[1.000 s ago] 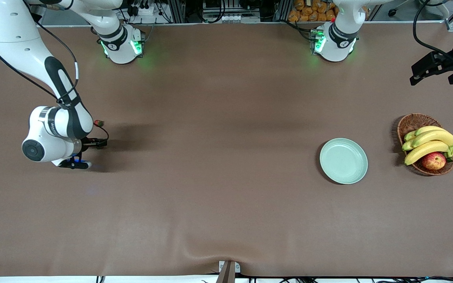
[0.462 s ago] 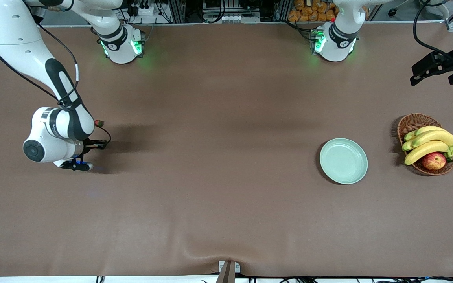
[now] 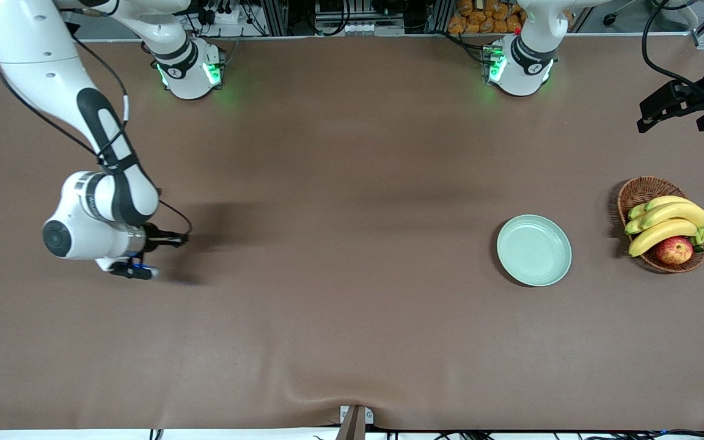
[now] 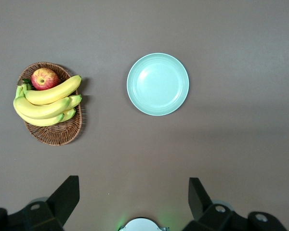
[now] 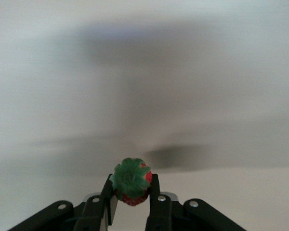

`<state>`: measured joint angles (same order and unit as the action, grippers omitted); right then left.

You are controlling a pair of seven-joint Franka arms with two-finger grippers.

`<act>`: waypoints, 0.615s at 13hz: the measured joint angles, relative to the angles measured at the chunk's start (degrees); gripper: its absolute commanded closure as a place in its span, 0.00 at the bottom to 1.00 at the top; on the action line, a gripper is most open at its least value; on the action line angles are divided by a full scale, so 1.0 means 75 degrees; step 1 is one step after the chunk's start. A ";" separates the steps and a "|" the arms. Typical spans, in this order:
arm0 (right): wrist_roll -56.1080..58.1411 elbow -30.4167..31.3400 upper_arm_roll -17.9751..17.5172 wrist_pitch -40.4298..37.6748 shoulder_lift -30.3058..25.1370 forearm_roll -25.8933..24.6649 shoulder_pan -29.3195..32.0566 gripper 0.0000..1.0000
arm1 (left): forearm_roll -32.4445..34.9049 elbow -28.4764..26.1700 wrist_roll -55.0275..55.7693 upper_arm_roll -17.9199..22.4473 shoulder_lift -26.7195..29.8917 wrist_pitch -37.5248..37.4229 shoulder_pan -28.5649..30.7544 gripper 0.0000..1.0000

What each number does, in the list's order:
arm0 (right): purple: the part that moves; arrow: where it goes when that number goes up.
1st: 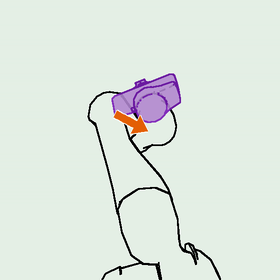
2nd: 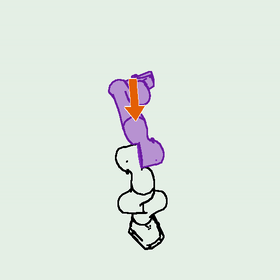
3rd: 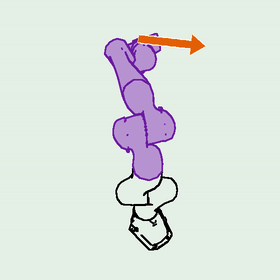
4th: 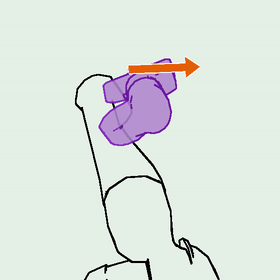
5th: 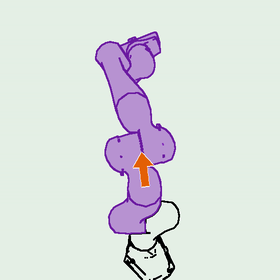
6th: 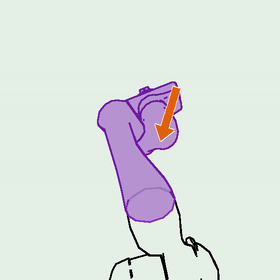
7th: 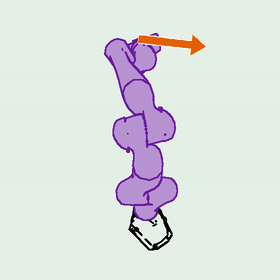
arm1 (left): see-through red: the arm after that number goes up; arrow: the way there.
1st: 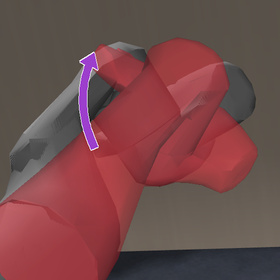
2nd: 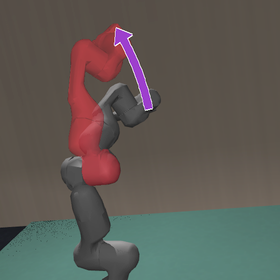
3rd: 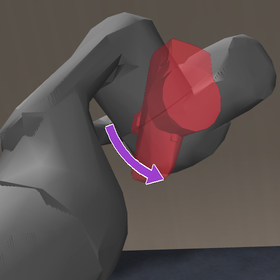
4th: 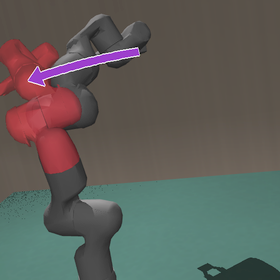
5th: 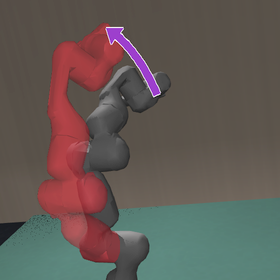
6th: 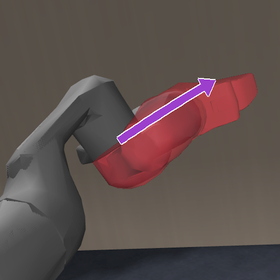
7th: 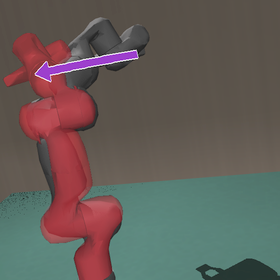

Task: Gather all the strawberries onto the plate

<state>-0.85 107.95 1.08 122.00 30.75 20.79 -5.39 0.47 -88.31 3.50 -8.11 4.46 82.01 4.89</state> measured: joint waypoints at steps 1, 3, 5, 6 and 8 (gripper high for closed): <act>-0.0355 -0.0108 -0.0026 -0.0005 0.0001 0.0620 -0.0489 1.00 | -0.0005 0.0000 0.0000 -0.0003 0.0000 0.0000 -0.0001 0.00; -0.1163 -0.0267 -0.0067 0.0017 0.0030 0.1918 -0.1718 1.00 | -0.0056 0.0000 0.0000 -0.0015 0.0000 0.0000 -0.0009 0.00; -0.1897 -0.0593 -0.0074 0.0294 0.0265 0.3118 -0.2978 1.00 | -0.0341 -0.0031 0.0000 -0.0045 -0.0002 -0.0003 -0.0039 0.00; -0.2097 -0.0807 -0.0070 0.0561 0.0437 0.3577 -0.3413 1.00 | -0.0417 -0.0072 0.0000 -0.0068 -0.0017 -0.0006 -0.0059 0.00; -0.2197 -0.1191 -0.0064 0.1233 0.0830 0.4308 -0.4048 1.00 | -0.0455 -0.0182 0.0000 -0.0142 -0.0108 -0.0007 -0.0075 0.00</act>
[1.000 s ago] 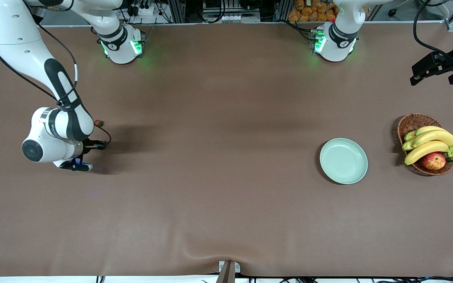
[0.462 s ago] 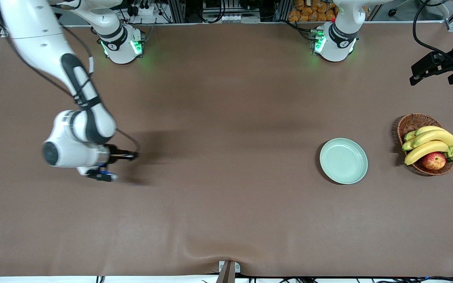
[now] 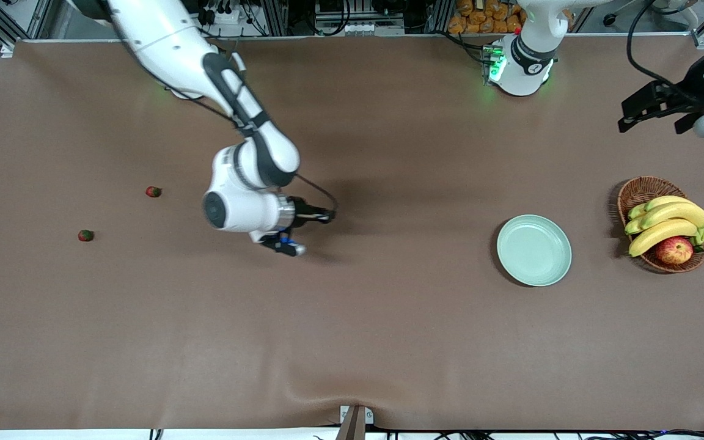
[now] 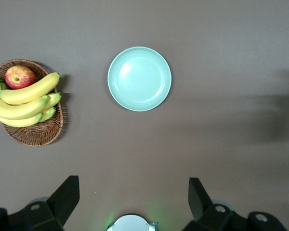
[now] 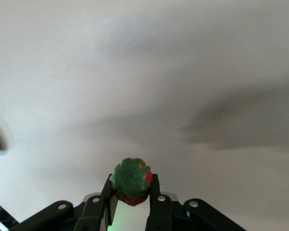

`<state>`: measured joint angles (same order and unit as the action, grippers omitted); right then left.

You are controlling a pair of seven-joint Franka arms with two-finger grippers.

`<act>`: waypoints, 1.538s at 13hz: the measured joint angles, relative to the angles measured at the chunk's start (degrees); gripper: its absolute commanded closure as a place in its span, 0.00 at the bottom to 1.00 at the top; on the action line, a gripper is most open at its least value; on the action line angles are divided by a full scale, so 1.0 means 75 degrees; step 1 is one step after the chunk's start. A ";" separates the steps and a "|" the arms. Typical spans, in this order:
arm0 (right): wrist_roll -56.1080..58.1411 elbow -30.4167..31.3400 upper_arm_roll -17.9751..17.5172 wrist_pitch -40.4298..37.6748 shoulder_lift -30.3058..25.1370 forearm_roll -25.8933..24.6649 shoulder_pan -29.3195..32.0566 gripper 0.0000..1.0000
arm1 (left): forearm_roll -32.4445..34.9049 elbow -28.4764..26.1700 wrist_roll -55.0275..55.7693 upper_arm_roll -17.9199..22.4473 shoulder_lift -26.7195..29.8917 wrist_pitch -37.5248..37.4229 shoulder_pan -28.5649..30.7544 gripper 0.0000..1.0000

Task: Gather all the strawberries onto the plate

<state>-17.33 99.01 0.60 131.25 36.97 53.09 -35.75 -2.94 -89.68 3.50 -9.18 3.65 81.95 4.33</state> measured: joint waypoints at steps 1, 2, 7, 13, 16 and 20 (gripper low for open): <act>0.0000 -0.0191 0.0001 0.0318 0.0227 0.0263 -0.0268 1.00 | -0.0011 -0.0088 0.0000 -0.0040 -0.0058 0.0002 -0.0007 0.00; 0.0000 -0.0396 -0.0002 0.0593 0.0479 0.0464 -0.0536 1.00 | -0.0028 -0.0189 0.0000 -0.0119 -0.0115 0.0021 -0.0009 0.00; -0.0009 -0.1381 0.0009 0.1605 0.1467 0.1865 -0.1402 0.55 | -0.0051 -0.1002 0.0000 -0.0865 -0.0212 0.0882 -0.0054 0.00; -0.0009 -0.1660 0.0241 0.1592 0.1586 0.2394 -0.1311 0.02 | -0.0057 -0.2194 0.0604 -0.1771 -0.0382 0.2196 -0.0072 0.00; -0.0009 -0.1491 0.0327 0.1587 0.1530 0.2338 -0.0987 0.00 | 0.0078 -0.2358 0.2102 -0.2498 -0.1076 0.3049 -0.0243 0.00; -0.0002 -0.0327 0.0365 0.1311 0.0836 0.0820 0.0151 0.00 | 0.0420 -0.2376 0.4219 -0.2668 -0.2361 0.3923 -0.1354 0.00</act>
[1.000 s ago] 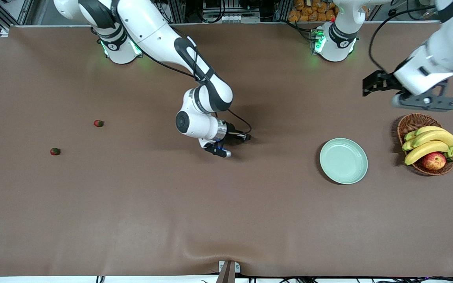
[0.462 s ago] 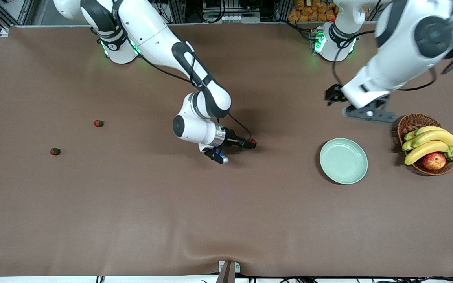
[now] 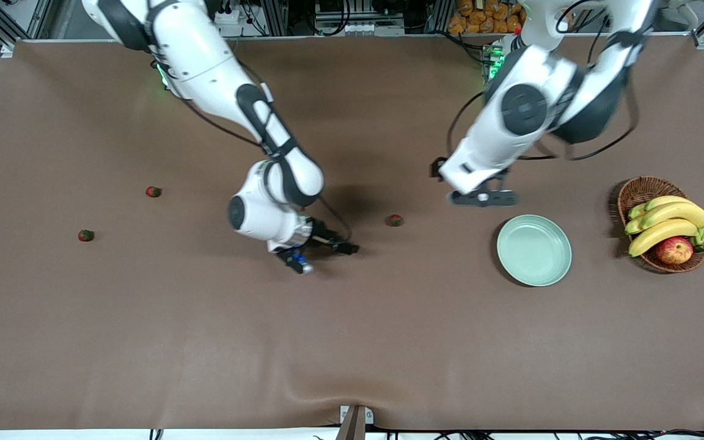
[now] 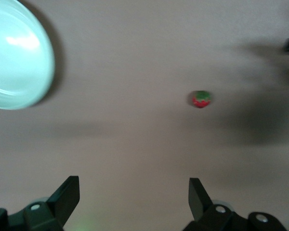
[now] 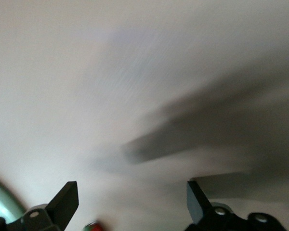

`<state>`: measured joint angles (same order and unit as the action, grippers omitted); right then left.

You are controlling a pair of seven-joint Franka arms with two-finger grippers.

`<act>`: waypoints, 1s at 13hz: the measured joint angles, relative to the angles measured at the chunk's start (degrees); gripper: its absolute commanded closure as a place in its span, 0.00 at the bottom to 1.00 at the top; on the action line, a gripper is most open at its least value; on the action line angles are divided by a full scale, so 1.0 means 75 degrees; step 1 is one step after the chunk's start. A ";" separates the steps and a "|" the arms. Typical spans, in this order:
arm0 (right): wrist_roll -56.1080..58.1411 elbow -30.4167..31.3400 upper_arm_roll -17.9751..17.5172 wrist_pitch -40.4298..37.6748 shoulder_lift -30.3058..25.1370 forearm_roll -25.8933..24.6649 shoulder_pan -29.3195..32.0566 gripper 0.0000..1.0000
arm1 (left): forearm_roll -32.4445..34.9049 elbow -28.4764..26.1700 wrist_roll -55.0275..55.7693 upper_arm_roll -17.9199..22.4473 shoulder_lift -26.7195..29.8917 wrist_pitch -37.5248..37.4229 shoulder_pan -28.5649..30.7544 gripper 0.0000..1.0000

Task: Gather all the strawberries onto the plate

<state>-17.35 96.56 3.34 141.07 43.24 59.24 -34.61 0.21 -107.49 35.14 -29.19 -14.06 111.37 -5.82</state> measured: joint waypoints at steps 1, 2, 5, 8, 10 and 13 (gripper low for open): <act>0.0003 0.0341 0.0014 -0.0288 -0.0291 -0.0452 0.0355 0.00 | 0.0082 -0.0002 0.0507 0.0000 -0.0312 0.0284 -0.0256 0.00; 0.0008 0.0643 0.0029 -0.0719 -0.0587 -0.0875 0.0747 0.00 | 0.0206 -0.0003 0.1027 -0.0001 -0.0593 0.0528 -0.0492 0.00; 0.0054 0.1312 0.0074 -0.2024 -0.1428 -0.2660 0.1992 0.00 | 0.1141 0.0006 0.2504 -0.0003 -0.1349 0.1245 -0.1075 0.00; 0.0249 0.1784 0.0085 -0.2906 -0.2127 -0.5651 0.2976 0.00 | 0.1556 0.0059 0.3002 0.0030 -0.2066 0.2285 -0.1161 0.05; 0.0612 0.1906 0.0087 -0.3537 -0.2430 -0.6977 0.3445 0.00 | 0.1932 0.0115 0.3297 0.0058 -0.2540 0.2940 -0.1140 0.09; 0.1668 0.2071 0.0119 -0.3960 -0.2581 -0.7363 0.4232 0.00 | 0.2797 0.0199 0.3921 0.0053 -0.3150 0.3399 -0.1167 0.20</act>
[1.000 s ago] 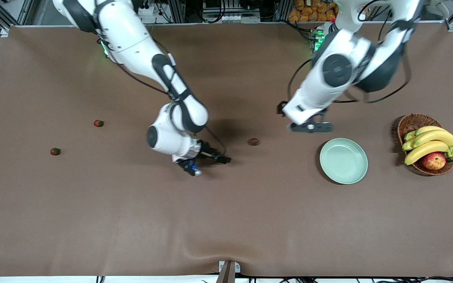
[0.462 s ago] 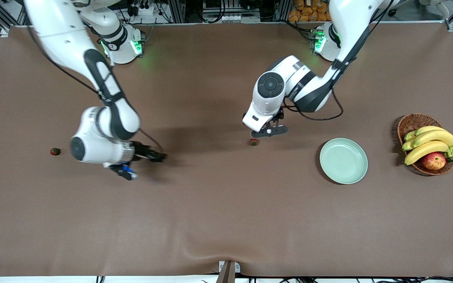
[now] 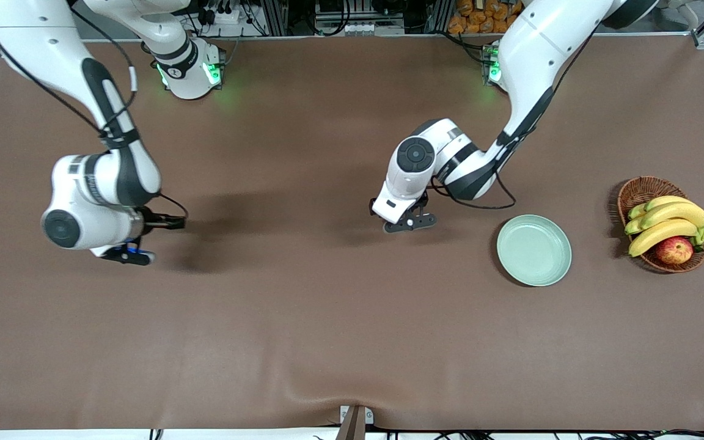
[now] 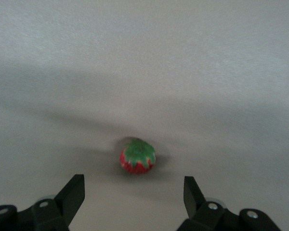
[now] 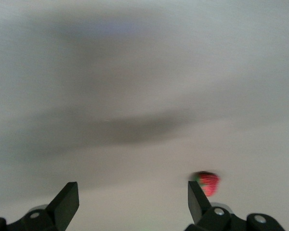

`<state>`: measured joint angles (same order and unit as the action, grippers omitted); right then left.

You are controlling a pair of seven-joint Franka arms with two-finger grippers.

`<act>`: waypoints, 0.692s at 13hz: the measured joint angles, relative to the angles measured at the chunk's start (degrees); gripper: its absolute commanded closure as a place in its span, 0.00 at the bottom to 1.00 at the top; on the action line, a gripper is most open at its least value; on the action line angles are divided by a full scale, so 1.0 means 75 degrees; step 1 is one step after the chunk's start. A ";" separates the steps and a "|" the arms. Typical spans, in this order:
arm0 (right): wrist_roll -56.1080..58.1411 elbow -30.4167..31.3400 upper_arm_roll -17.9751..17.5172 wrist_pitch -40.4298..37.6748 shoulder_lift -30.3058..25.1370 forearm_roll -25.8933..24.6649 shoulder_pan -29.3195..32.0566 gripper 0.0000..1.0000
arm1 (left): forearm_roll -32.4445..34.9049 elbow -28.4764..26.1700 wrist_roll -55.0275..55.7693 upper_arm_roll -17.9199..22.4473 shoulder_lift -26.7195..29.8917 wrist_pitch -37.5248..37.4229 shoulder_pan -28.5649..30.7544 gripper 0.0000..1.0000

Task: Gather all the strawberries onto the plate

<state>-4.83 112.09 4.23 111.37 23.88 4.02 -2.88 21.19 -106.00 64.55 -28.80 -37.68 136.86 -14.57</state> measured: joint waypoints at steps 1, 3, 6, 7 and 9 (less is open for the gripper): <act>0.0285 0.0120 0.0053 0.0000 0.0002 -0.0018 0.0226 0.00 | 0.0184 0.0039 0.0147 -0.0001 -0.0127 0.0029 -0.0017 0.24; 0.0564 0.0356 0.0249 0.0015 0.0003 -0.0061 0.0410 0.00 | 0.0294 0.0095 0.0226 -0.0001 -0.0256 0.0029 -0.0033 0.37; 0.0579 0.0678 0.0358 0.0065 0.0011 -0.0247 0.0422 0.00 | 0.0299 0.0100 0.0226 -0.0001 -0.0290 0.0029 -0.0061 0.74; 0.0579 0.0772 0.0388 0.0079 0.0021 -0.0276 0.0421 0.00 | 0.0305 0.0101 0.0226 0.0001 -0.0291 0.0029 -0.0064 0.83; 0.0579 0.0984 0.0449 0.0212 0.0067 -0.0290 0.0421 0.00 | 0.0595 0.0149 0.0212 0.0072 -0.0289 0.0034 -0.0061 0.97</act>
<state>-0.49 119.47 7.60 112.96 24.38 1.84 0.28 25.65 -104.89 66.14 -28.26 -39.85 137.11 -15.03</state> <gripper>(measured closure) 0.000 0.705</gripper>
